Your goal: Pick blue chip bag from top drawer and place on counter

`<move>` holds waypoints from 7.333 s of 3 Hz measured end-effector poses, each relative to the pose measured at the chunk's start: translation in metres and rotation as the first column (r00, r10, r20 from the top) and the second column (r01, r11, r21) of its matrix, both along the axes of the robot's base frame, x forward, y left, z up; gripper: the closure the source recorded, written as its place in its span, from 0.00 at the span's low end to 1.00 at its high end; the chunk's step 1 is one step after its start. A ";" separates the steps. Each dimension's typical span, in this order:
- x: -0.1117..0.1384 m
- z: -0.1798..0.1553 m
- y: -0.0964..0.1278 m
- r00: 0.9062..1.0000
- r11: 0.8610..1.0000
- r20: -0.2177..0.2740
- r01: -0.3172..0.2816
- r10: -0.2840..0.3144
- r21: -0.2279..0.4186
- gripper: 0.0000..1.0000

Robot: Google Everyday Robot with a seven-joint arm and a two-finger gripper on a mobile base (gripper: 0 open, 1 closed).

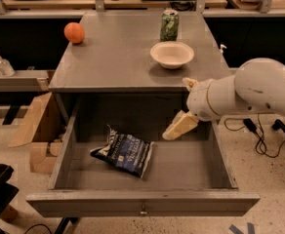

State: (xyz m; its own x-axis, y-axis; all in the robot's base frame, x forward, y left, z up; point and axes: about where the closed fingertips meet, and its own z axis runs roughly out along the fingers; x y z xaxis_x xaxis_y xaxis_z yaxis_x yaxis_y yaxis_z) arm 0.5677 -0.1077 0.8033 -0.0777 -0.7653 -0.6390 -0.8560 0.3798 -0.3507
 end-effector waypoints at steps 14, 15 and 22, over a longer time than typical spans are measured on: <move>-0.024 -0.206 0.188 0.913 0.963 -0.308 -0.244 0.268 0.116 1.00; -0.024 -0.206 0.188 0.913 0.963 -0.308 -0.244 0.268 0.116 1.00; -0.026 -0.207 0.191 0.910 0.961 -0.312 -0.249 0.274 0.117 0.95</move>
Offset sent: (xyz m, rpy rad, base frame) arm -0.0659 0.0762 -0.0879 0.0293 0.2506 0.1569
